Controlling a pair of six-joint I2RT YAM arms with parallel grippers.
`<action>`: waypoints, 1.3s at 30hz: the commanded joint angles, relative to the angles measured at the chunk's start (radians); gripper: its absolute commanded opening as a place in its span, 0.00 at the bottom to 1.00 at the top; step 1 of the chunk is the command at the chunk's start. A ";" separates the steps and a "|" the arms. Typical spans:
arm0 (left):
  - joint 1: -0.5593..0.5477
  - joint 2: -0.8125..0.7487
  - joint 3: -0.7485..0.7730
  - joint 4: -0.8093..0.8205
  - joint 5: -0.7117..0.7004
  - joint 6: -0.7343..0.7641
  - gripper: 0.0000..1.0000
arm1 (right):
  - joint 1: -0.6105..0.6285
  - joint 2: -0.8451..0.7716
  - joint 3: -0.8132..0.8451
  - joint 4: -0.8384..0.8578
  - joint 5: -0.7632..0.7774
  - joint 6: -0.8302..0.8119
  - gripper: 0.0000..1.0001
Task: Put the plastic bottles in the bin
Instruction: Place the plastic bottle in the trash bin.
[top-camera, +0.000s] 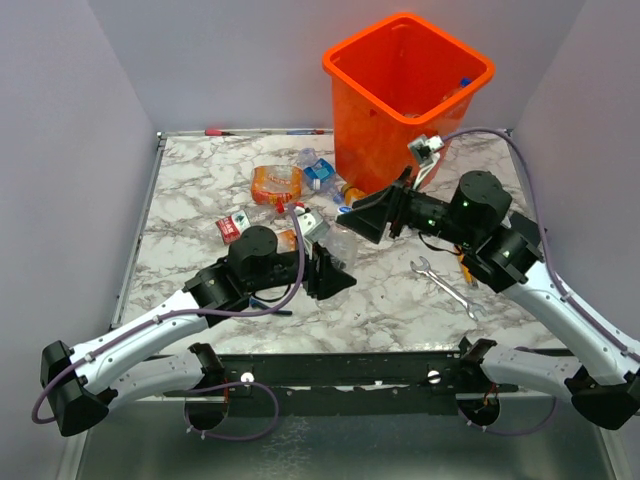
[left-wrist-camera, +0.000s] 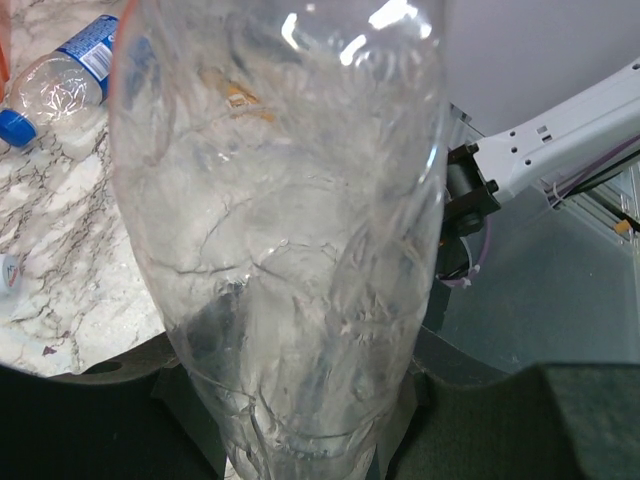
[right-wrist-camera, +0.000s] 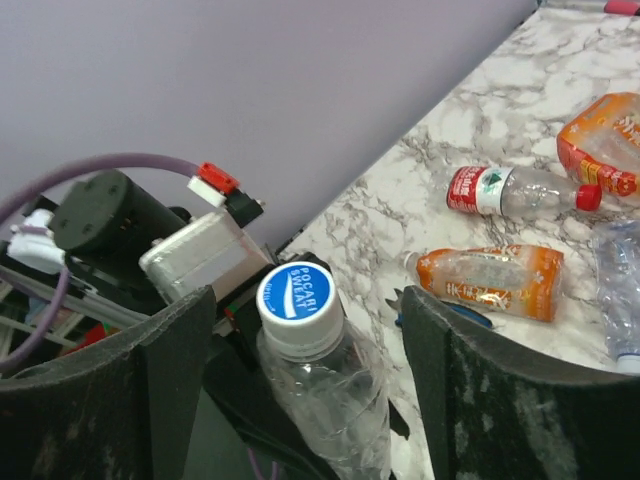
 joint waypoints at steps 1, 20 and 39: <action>-0.006 -0.011 0.045 -0.021 0.013 0.011 0.03 | 0.048 0.049 0.035 -0.009 -0.011 -0.016 0.74; -0.014 -0.197 0.018 -0.041 -0.374 -0.048 0.99 | 0.080 -0.002 0.378 -0.236 0.579 -0.260 0.00; -0.014 -0.560 -0.131 -0.167 -0.702 -0.230 0.99 | -0.282 0.682 0.978 0.128 0.994 -0.553 0.00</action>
